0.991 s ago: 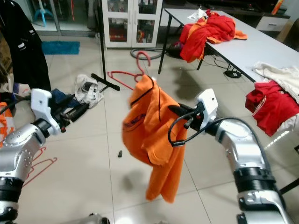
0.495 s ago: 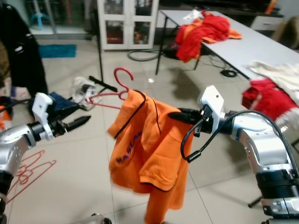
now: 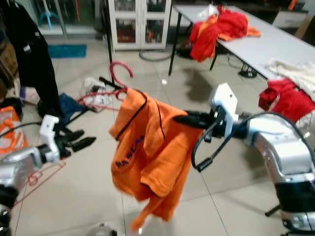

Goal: Hang hanger

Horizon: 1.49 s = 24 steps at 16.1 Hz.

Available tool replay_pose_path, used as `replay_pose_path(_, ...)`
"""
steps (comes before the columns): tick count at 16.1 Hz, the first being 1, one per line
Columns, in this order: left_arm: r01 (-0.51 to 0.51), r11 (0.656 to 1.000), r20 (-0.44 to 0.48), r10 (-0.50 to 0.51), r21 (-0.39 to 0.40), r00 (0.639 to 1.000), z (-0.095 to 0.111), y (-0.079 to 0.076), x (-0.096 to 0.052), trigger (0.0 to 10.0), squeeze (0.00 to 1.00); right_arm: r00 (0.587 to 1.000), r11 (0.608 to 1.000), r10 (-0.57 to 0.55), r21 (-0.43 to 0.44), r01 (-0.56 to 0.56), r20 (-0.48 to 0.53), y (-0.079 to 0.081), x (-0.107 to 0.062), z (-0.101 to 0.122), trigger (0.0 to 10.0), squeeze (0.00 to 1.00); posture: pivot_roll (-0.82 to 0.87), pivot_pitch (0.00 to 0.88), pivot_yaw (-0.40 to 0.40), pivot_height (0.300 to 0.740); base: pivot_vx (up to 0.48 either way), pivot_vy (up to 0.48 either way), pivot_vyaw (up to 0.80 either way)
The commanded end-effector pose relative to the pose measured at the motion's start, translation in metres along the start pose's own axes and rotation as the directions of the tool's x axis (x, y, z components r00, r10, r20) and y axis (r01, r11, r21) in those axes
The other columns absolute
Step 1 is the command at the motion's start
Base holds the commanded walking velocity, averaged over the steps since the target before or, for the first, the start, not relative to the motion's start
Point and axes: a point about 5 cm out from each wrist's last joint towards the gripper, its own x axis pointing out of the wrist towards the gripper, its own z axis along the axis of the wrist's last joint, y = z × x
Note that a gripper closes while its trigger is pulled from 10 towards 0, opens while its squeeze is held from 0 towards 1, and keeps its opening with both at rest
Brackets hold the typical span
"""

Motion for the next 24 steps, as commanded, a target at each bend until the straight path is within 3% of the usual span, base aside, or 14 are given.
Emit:
replay_pose_path(1,-0.011,0.998,0.002,0.011,-0.065,1.0,-0.002,-0.003,0.007,10.0,0.0,0.999,0.998,-0.006,-0.059,0.009,0.043,0.001,-0.003,0.017,0.0,0.0,-0.06,0.0,-0.036,0.74,0.0,0.0,0.0)
replay_pose_path(3,-0.027,0.985,0.055,0.036,-0.17,0.998,0.0,-0.004,0.013,10.0,0.0,0.999,0.998,-0.008,-0.067,0.011,0.039,0.003,-0.001,0.015,0.0,0.0,-0.06,0.0,-0.032,0.74,0.0,0.0,0.0)
replay_pose_path(6,-0.035,0.971,0.131,0.067,-0.238,0.989,0.019,-0.003,0.017,10.0,0.0,1.0,0.996,-0.006,-0.093,0.005,-0.006,0.006,0.003,0.004,0.0,0.0,-0.06,0.0,-0.031,0.74,0.0,0.0,0.0)
replay_pose_path(11,-0.05,0.968,0.133,0.084,-0.246,0.988,0.025,0.0,0.01,10.0,0.0,0.996,0.993,-0.029,-0.119,0.018,-0.09,0.006,0.003,-0.018,0.0,0.0,-0.06,0.0,-0.029,0.74,0.0,0.0,0.0)
replay_pose_path(18,-0.054,0.959,0.009,0.058,-0.278,0.998,-0.012,-0.012,0.027,10.0,0.0,0.999,0.991,0.034,-0.128,-0.033,0.007,0.015,0.008,0.008,0.0,0.0,-0.08,0.0,-0.03,0.74,0.0,0.0,0.0)
replay_pose_path(24,-0.052,0.959,0.031,0.063,-0.277,0.998,-0.002,-0.015,0.039,10.0,0.0,0.996,0.987,0.093,-0.133,-0.091,0.01,0.026,0.007,0.016,0.0,0.0,-0.1,0.0,-0.031,0.74,0.0,0.0,0.0)
